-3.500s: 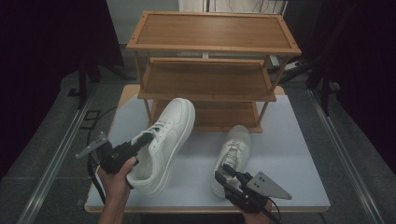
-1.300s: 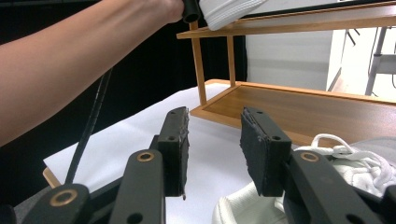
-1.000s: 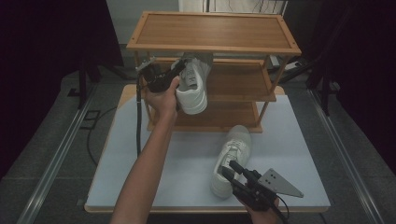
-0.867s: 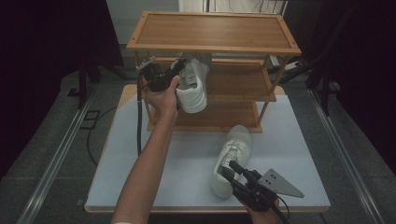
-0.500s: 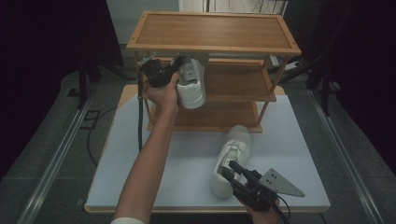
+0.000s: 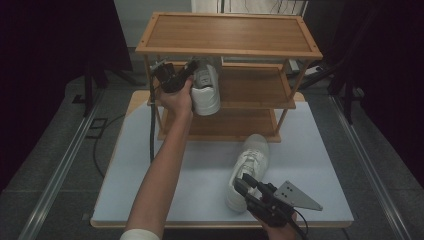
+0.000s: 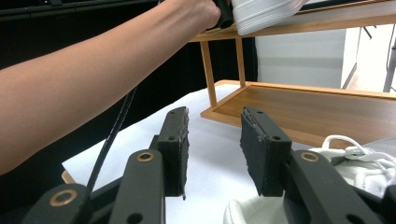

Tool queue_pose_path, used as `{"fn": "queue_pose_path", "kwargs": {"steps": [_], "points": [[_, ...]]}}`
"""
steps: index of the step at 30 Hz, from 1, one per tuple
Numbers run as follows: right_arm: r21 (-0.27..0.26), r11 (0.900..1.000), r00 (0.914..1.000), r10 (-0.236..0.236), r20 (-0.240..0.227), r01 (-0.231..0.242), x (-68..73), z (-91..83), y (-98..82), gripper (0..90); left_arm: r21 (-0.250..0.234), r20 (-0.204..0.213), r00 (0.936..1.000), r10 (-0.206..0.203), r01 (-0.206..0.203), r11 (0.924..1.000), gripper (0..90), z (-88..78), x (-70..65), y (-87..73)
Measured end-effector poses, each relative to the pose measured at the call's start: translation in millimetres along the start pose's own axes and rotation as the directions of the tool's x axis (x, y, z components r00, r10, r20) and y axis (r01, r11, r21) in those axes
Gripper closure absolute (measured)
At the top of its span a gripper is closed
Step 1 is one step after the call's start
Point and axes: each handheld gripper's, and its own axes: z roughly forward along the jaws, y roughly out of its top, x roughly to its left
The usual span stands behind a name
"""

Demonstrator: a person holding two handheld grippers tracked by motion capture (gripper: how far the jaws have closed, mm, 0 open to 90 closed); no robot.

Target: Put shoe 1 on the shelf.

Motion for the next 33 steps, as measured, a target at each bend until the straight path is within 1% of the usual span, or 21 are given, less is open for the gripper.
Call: {"fn": "queue_pose_path", "kwargs": {"steps": [1,4,5,6,7,8,9,11,12,15,16,17,18,21,25,27,28,30,31,32,33], "points": [[0.001,1.0,1.0,-0.002,-0.002,0.002,0.6,0.2,-0.2,61.8,0.043,-0.003,0.9991,0.042,-0.042,0.9982,75.1,-2.4,4.5,0.7],[0.001,1.0,1.0,-0.005,-0.007,0.005,2.1,0.4,-0.3,61.8,0.046,-0.003,0.9995,0.033,-0.033,0.9984,72.6,-1.3,6.3,1.0],[0.001,1.0,1.0,-0.005,-0.008,0.005,2.4,0.3,-0.3,61.8,0.044,0.0,1.0,0.003,-0.003,0.999,71.4,0.6,7.1,0.9],[0.001,1.0,0.9999,-0.006,-0.008,0.006,2.5,0.2,-0.2,61.7,0.039,0.004,0.9999,-0.012,0.011,0.9992,70.6,2.0,7.3,1.0],[0.001,1.0,0.9999,-0.006,-0.008,0.006,2.6,0.1,-0.2,61.8,0.047,0.007,0.9999,-0.014,0.013,0.9988,69.3,2.5,8.3,1.3],[0.001,1.0,0.9999,-0.007,-0.008,0.007,2.5,0.1,-0.2,61.7,0.051,0.009,0.9995,-0.03,0.029,0.9983,68.3,3.8,7.5,1.8],[0.001,1.0,1.0,-0.006,-0.008,0.006,2.4,0.0,-0.2,61.7,0.073,0.011,0.9999,-0.01,0.009,0.9973,66.7,4.8,8.7,2.8],[0.002,1.0,0.9999,-0.006,-0.008,0.006,2.3,0.0,-0.3,61.7,0.089,0.015,0.9999,-0.008,0.007,0.996,63.8,7.3,7.8,3.7],[0.002,1.0,0.9999,-0.007,-0.007,0.007,2.3,0.1,-0.4,61.7,0.091,0.022,0.9996,-0.016,0.014,0.9957,61.9,9.0,7.2,4.0],[0.004,1.0,1.0,-0.006,-0.008,0.006,2.3,0.2,-0.7,61.6,0.09,0.064,0.9977,-0.02,0.014,0.9959,55.8,10.9,6.1,3.9],[0.004,1.0,1.0,-0.006,-0.008,0.006,2.3,0.2,-0.7,61.6,0.09,0.064,0.9977,-0.02,0.014,0.9959,53.7,10.9,6.1,3.9],[0.005,1.0,0.9999,-0.007,-0.008,0.007,2.7,0.1,-0.8,61.6,0.09,0.073,0.9968,-0.032,0.025,0.9956,51.0,11.0,5.0,3.5],[0.005,1.0,0.9999,-0.008,-0.008,0.008,2.8,0.0,-0.8,61.6,0.092,0.08,0.9962,-0.035,0.027,0.9954,50.3,10.2,5.7,3.2],[0.005,1.0,0.9999,-0.013,-0.007,0.013,3.5,0.4,-1.2,61.6,0.09,0.098,0.9931,-0.064,0.055,0.9944,47.5,8.4,8.3,1.7],[0.008,1.0,0.9998,-0.019,-0.008,0.019,5.1,1.2,-1.8,61.5,0.075,0.107,0.9936,-0.036,0.028,0.9967,47.0,1.5,8.9,1.2],[0.011,1.0,0.9998,-0.021,-0.008,0.021,5.5,1.6,-2.2,61.5,0.082,0.122,0.9914,-0.049,0.039,0.9959,46.5,-2.1,8.1,1.7],[0.012,1.0,0.9997,-0.021,-0.008,0.021,5.5,1.9,-2.4,61.5,0.075,0.128,0.9894,-0.068,0.059,0.9954,46.0,-3.1,6.0,1.7],[0.016,1.0,0.9998,-0.018,-0.008,0.018,6.1,2.3,-2.9,61.5,0.057,0.14,0.9874,-0.074,0.067,0.9961,45.9,-7.5,5.4,1.8],[0.016,1.0,0.9997,-0.022,-0.01,0.022,6.1,2.7,-3.2,61.5,0.069,0.151,0.9868,-0.057,0.047,0.9965,45.6,-11.1,6.9,1.9],[0.018,1.0,0.9997,-0.02,-0.011,0.021,6.9,2.9,-3.4,61.5,0.08,0.153,0.9878,-0.026,0.013,0.9967,45.6,-15.3,9.3,1.8],[0.02,0.999,0.9996,-0.024,-0.017,0.024,7.7,3.0,-3.5,61.4,0.082,0.151,0.9883,-0.022,0.009,0.9966,45.6,-17.5,9.7,1.5]]}}
